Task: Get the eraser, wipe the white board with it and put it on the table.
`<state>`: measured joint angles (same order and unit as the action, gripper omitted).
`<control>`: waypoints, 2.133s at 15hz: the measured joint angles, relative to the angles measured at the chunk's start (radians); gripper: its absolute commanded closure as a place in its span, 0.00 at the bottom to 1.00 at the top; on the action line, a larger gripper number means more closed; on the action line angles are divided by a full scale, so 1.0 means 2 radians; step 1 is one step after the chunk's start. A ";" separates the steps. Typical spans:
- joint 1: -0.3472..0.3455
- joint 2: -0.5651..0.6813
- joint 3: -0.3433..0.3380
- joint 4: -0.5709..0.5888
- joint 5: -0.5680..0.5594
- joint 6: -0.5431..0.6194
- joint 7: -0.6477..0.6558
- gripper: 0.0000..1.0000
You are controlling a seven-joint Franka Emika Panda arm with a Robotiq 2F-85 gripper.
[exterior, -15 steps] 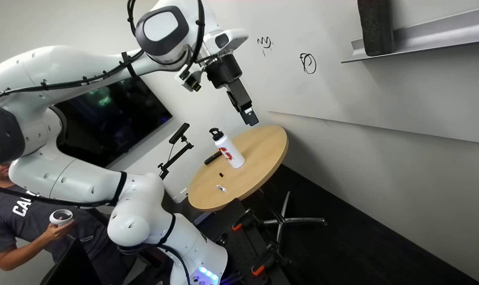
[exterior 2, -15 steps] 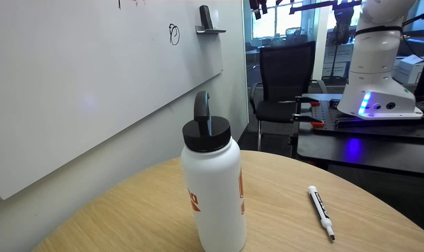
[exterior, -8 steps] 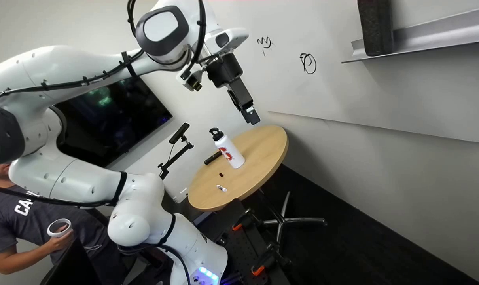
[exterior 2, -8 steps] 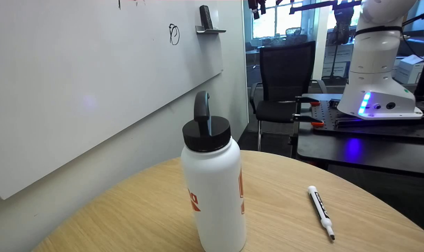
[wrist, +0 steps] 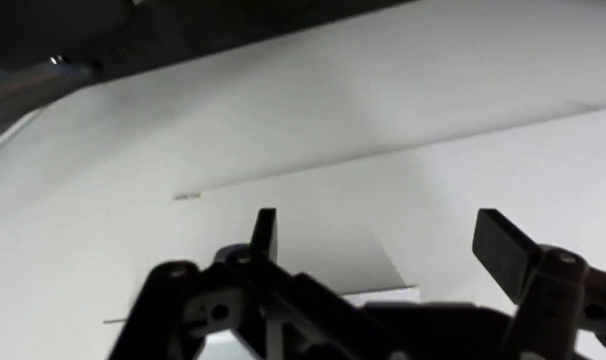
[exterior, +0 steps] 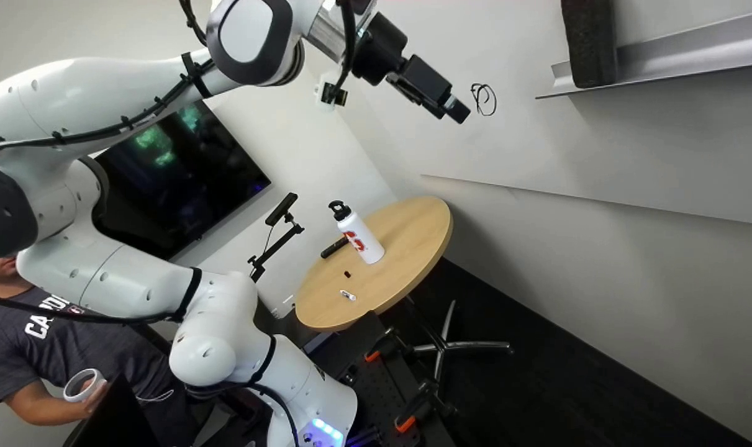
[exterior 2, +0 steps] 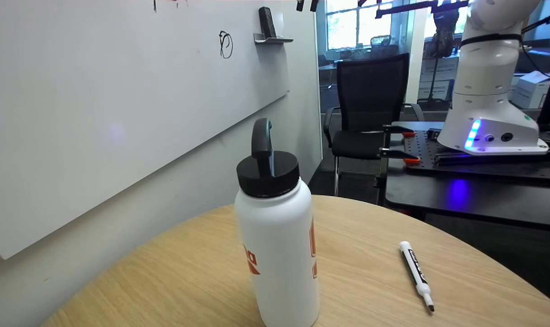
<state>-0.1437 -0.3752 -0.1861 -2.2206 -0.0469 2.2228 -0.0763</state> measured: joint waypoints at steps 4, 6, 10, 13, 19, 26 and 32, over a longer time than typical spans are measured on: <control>0.015 0.028 -0.034 0.000 0.076 0.095 -0.079 0.00; 0.018 0.034 -0.037 0.000 0.079 0.102 -0.081 0.00; 0.020 0.035 -0.036 0.000 0.079 0.106 -0.081 0.00; 0.025 0.039 -0.036 -0.009 0.110 0.160 -0.081 0.00; 0.059 0.067 -0.055 -0.041 0.214 0.328 -0.139 0.00; 0.130 0.081 -0.118 -0.041 0.337 0.387 -0.271 0.00; 0.137 0.083 -0.117 -0.041 0.343 0.417 -0.280 0.00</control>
<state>0.1307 -0.2100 -0.4211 -2.3028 0.6383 3.0576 -0.6356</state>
